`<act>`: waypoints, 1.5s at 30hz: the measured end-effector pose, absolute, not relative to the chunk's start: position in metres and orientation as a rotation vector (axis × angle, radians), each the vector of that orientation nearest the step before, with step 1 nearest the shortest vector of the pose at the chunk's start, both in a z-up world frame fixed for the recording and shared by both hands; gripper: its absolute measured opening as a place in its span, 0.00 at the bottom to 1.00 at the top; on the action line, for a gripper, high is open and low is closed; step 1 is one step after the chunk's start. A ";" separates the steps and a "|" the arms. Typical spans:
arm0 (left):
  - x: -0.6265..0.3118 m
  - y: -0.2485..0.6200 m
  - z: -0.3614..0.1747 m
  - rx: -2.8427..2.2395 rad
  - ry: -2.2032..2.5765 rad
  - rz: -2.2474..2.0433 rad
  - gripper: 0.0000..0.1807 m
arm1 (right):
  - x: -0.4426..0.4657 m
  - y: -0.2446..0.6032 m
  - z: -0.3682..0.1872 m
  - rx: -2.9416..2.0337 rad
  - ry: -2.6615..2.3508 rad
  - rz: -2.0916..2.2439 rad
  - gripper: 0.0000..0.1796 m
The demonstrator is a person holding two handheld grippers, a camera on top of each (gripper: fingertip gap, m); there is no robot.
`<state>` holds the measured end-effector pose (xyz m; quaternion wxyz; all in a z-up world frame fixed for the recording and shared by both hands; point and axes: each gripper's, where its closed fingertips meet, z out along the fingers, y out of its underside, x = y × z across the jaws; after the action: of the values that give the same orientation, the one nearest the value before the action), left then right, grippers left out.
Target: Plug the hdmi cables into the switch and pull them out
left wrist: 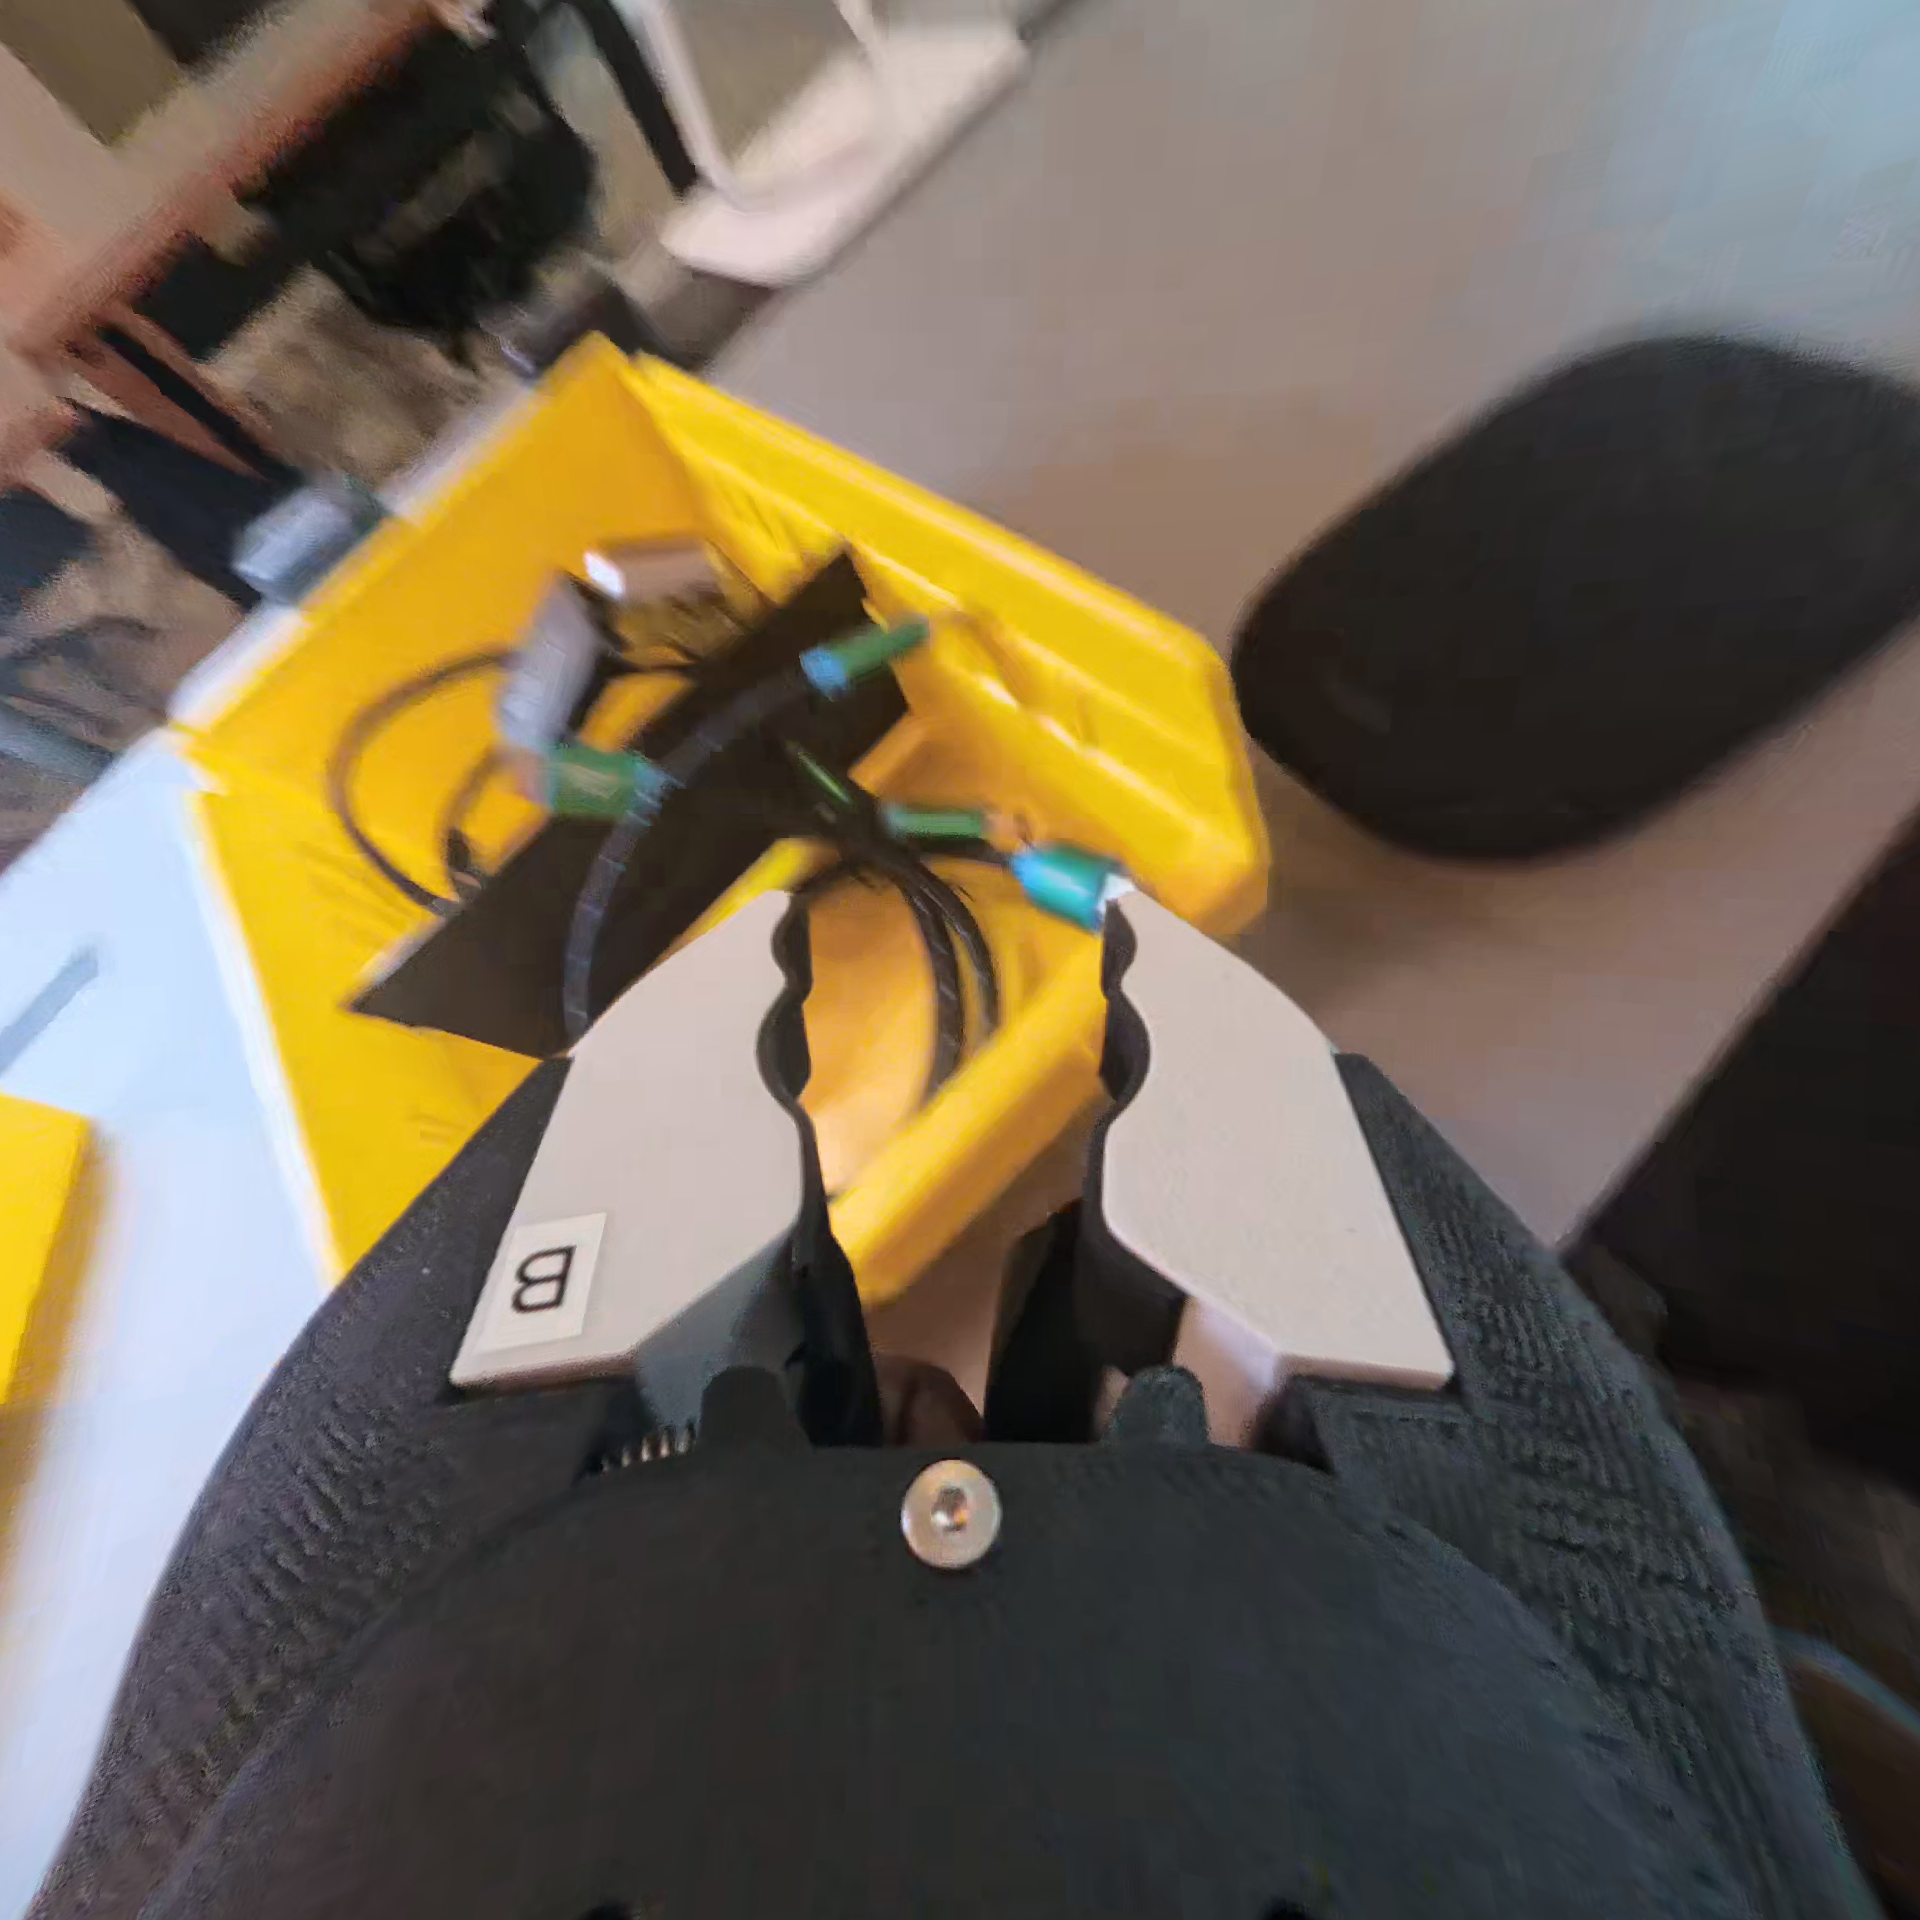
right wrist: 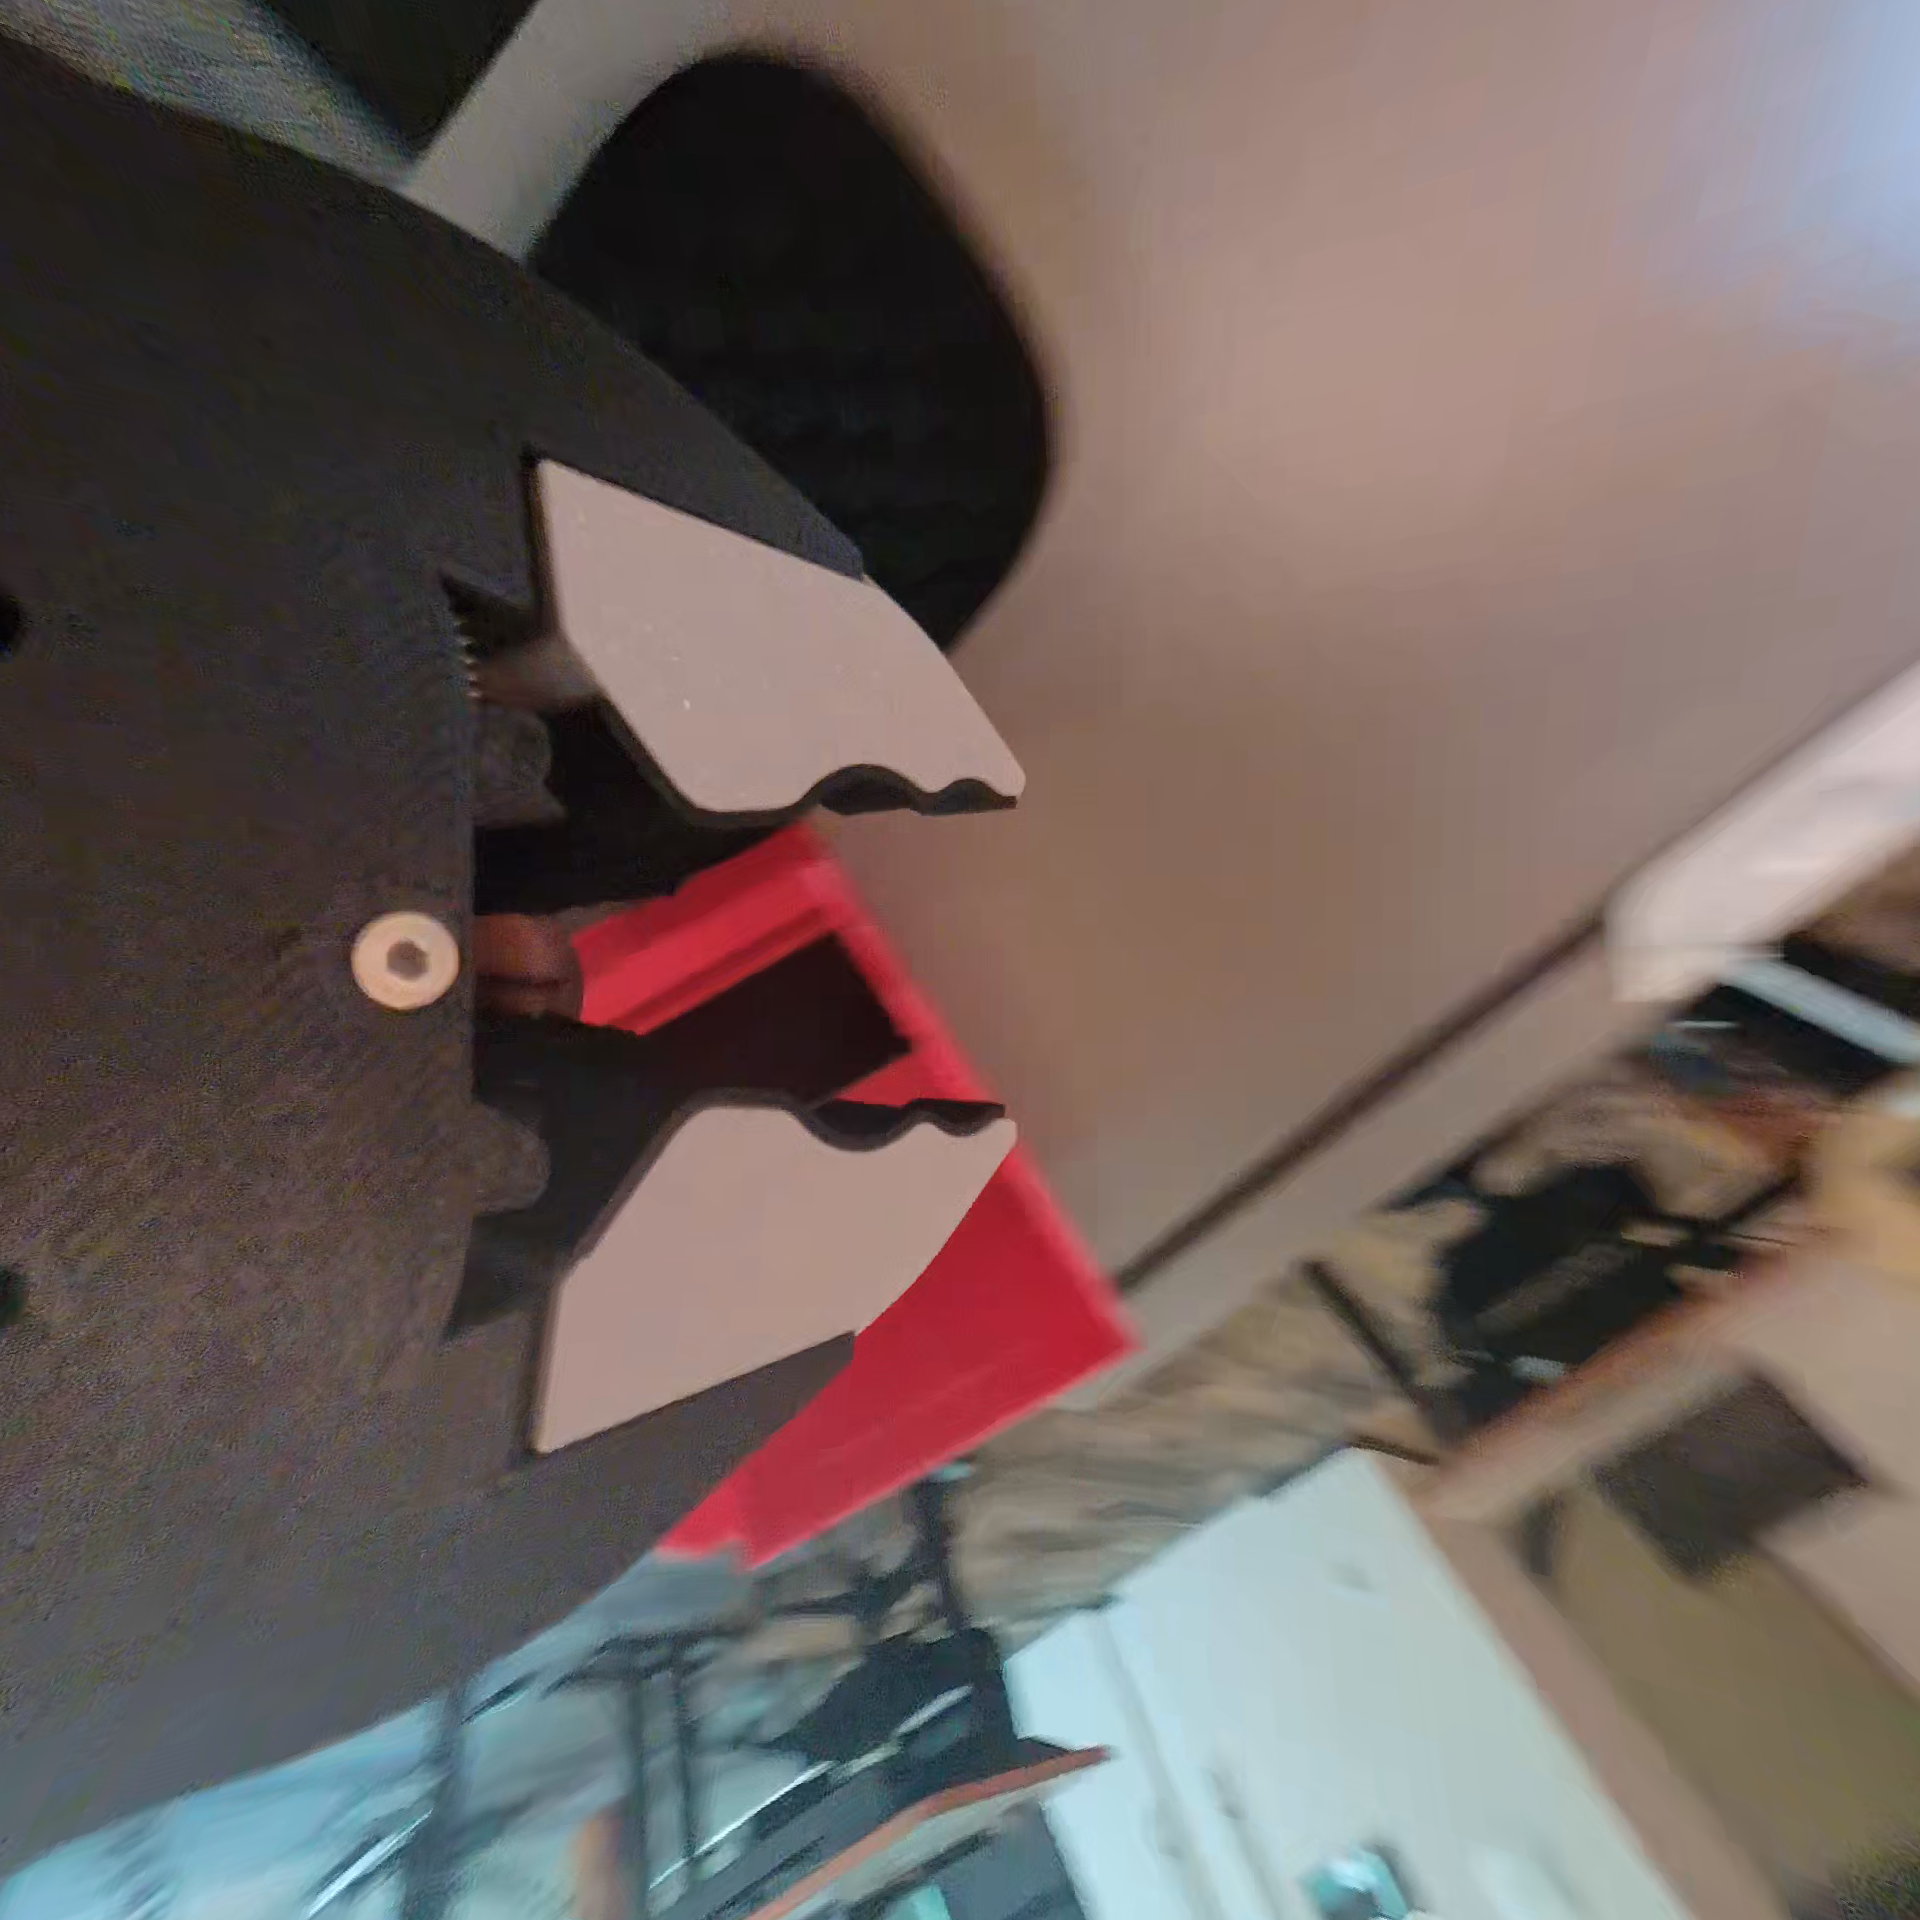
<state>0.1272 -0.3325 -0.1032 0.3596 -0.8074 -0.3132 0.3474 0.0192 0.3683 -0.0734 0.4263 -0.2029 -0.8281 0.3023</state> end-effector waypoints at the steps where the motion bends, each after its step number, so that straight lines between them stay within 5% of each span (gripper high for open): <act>1: 0.115 -0.337 -0.087 -2.019 -0.839 0.964 0.29 | 0.022 0.345 -0.057 -0.460 -2.019 0.899 0.30; 5: 0.053 -0.353 -0.069 -2.028 -1.125 0.970 0.28 | 0.029 0.250 -0.032 -0.286 -1.981 1.370 0.30; 12: -0.030 -0.370 -0.114 -2.514 -1.452 0.894 0.30 | -0.006 0.150 -0.072 -0.166 -2.027 1.604 0.32; 19: -0.053 -0.388 -0.152 -2.614 -1.565 0.955 0.29 | -0.017 0.142 -0.081 -0.227 -1.989 1.813 0.31; 27: -0.060 -0.382 -0.141 -2.607 -1.400 1.066 0.13 | -0.013 0.147 -0.073 -0.269 -1.919 1.956 0.29; 37: -0.061 -0.396 -0.012 -1.971 -1.295 1.553 0.07 | -0.010 0.137 -0.093 -0.234 -1.995 1.882 0.29; 45: 0.012 -0.302 0.115 -1.203 -0.783 1.209 0.07 | 0.015 0.117 -0.083 -0.096 -2.062 2.049 0.32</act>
<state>0.0119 -0.3021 0.1153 0.5912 -0.5170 -0.3365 0.5196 0.0155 0.1169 -0.0833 0.1163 -0.0326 -0.7042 0.6996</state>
